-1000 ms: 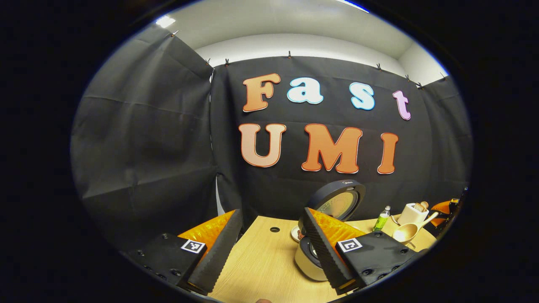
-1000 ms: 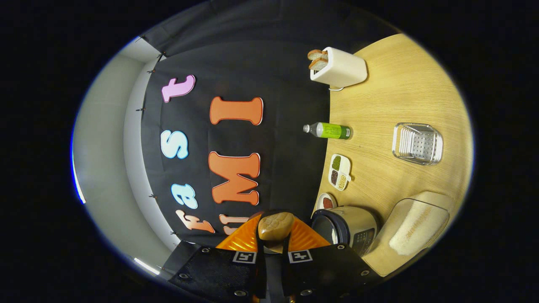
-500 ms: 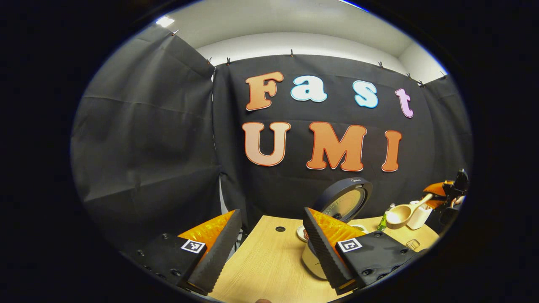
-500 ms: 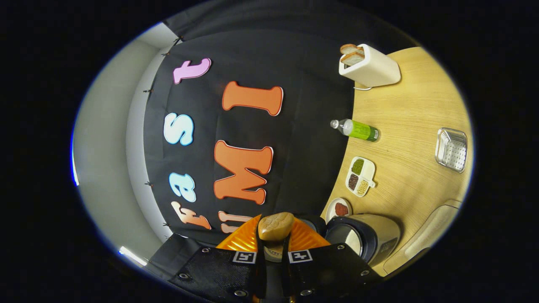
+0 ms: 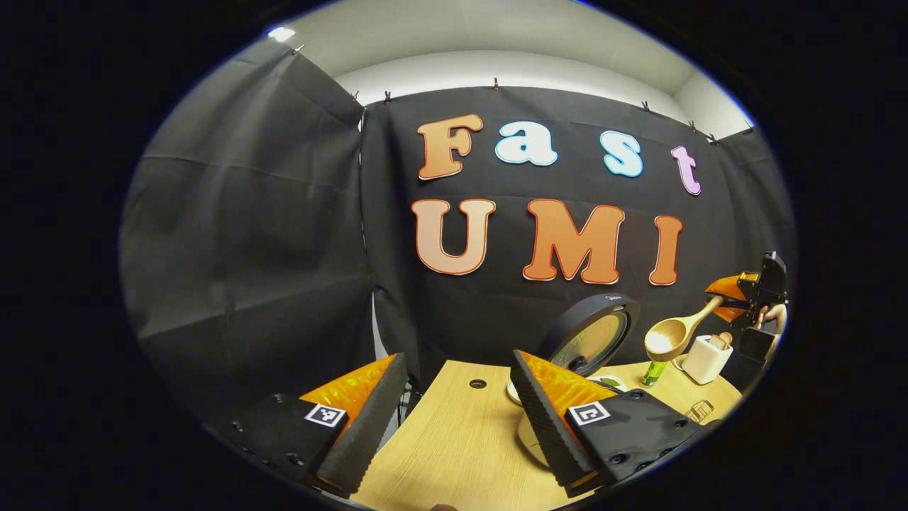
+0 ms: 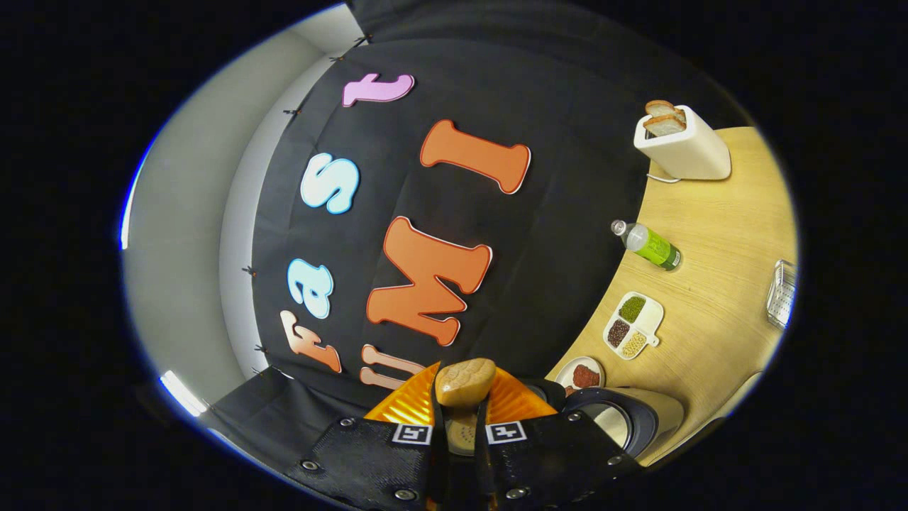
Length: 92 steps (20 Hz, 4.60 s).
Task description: Close the left gripper, press the button to open the rice cooker; take a wooden spoon from the chopstick holder with the right hand, scoop a spoonful of rice and pour it into the rice cooker, then put the wooden spoon back into the chopstick holder.
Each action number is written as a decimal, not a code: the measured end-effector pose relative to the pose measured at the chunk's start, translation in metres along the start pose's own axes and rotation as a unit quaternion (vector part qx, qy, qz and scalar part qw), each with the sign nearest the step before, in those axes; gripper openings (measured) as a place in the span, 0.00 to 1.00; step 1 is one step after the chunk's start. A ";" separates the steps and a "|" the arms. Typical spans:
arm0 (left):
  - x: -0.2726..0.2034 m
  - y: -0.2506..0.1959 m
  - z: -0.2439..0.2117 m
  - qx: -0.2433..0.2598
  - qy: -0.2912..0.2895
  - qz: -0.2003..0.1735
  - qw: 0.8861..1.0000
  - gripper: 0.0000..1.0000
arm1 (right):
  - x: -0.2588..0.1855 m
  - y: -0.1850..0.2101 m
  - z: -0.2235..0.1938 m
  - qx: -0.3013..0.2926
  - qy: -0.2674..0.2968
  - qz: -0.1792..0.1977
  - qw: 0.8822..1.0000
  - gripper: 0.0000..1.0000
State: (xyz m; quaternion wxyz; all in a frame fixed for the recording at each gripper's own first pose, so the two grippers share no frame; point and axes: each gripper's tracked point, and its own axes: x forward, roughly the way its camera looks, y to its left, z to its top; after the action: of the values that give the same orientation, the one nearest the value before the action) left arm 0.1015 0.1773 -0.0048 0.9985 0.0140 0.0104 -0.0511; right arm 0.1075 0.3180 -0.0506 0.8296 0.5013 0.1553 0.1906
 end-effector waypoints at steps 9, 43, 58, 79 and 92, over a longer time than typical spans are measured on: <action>0.007 0.014 -0.002 0.001 0.002 0.010 1.000 0.95 | 0.016 0.002 -0.018 -0.061 0.006 -0.007 0.998 0.13; 0.014 0.023 -0.002 0.002 0.002 0.023 1.000 0.95 | 0.030 0.018 -0.043 -0.235 0.021 -0.003 0.972 0.13; 0.016 0.014 -0.001 0.013 0.001 0.013 1.000 0.95 | 0.031 0.038 -0.054 -0.319 0.025 0.022 0.947 0.13; 0.012 0.011 -0.006 0.032 0.007 0.024 0.999 0.96 | 0.020 0.042 -0.103 -0.460 0.073 0.077 0.882 0.13; -0.007 -0.003 0.004 0.037 0.004 0.036 0.999 0.95 | 0.015 0.031 -0.119 -0.510 0.105 0.100 0.848 0.13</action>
State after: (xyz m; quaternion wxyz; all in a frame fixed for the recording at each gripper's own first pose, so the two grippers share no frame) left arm 0.0946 0.1744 -0.0011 0.9985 0.0518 0.0115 -0.0157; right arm 0.0625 0.4298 -0.0771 0.9237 -0.0027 0.0720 0.3764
